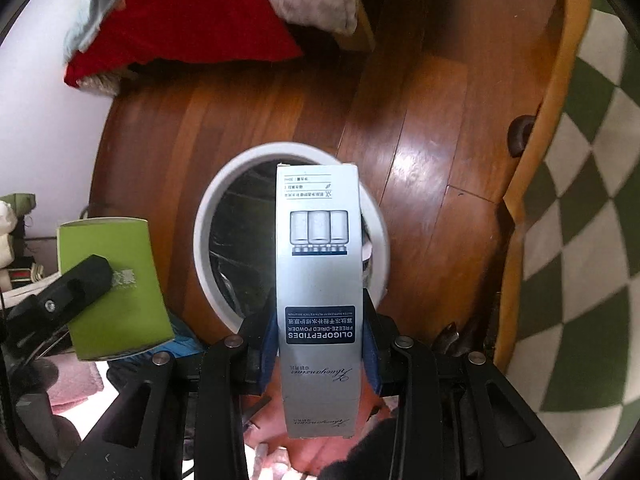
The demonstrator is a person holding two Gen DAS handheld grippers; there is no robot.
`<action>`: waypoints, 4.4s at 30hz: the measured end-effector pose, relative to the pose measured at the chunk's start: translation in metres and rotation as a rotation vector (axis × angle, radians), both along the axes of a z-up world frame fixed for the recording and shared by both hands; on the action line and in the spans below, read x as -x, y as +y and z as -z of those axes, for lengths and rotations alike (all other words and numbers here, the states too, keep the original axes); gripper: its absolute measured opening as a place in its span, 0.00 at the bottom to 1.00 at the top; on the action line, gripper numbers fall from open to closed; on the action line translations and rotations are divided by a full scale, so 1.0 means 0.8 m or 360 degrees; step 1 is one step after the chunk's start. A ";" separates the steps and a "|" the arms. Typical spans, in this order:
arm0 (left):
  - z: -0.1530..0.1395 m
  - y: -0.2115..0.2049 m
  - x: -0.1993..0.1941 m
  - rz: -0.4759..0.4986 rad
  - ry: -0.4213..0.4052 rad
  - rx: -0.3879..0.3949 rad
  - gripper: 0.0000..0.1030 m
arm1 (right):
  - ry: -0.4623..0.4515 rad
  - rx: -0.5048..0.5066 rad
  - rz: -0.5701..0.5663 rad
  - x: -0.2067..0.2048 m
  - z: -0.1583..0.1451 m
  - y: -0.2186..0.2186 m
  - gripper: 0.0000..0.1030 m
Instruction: Collect trash
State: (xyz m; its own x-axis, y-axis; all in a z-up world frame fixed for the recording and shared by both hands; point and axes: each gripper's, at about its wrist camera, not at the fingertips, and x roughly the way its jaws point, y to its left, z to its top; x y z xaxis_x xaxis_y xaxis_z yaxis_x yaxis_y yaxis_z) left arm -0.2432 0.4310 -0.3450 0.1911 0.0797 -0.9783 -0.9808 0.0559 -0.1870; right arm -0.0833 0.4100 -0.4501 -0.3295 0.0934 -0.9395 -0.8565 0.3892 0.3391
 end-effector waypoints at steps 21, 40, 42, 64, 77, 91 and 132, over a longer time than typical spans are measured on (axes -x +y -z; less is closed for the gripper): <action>-0.107 -0.106 0.062 -0.0049 0.0326 -0.0370 0.92 | -0.0423 -0.0139 -0.0280 0.042 -0.114 -0.048 1.00; -0.306 -0.282 0.056 0.0158 0.0039 -0.0727 0.92 | -0.0299 -0.0667 -0.0246 0.019 -0.397 -0.255 1.00; -0.322 -0.294 0.054 0.0170 0.0007 -0.0752 0.92 | -0.0273 -0.0732 -0.0244 0.016 -0.427 -0.276 1.00; -0.441 -0.363 0.079 0.0245 -0.0313 -0.0972 0.92 | -0.0070 -0.1023 -0.0359 0.029 -0.587 -0.375 1.00; -0.444 -0.365 0.093 0.0215 -0.0331 -0.0971 0.99 | -0.0027 -0.1013 -0.0413 0.044 -0.590 -0.367 1.00; -0.439 -0.366 0.094 0.0213 -0.0368 -0.0933 0.99 | 0.0012 -0.0985 -0.0437 0.050 -0.583 -0.361 1.00; -0.440 -0.370 0.088 0.0236 -0.0398 -0.0922 0.99 | 0.0045 -0.0978 -0.0468 0.063 -0.590 -0.368 1.00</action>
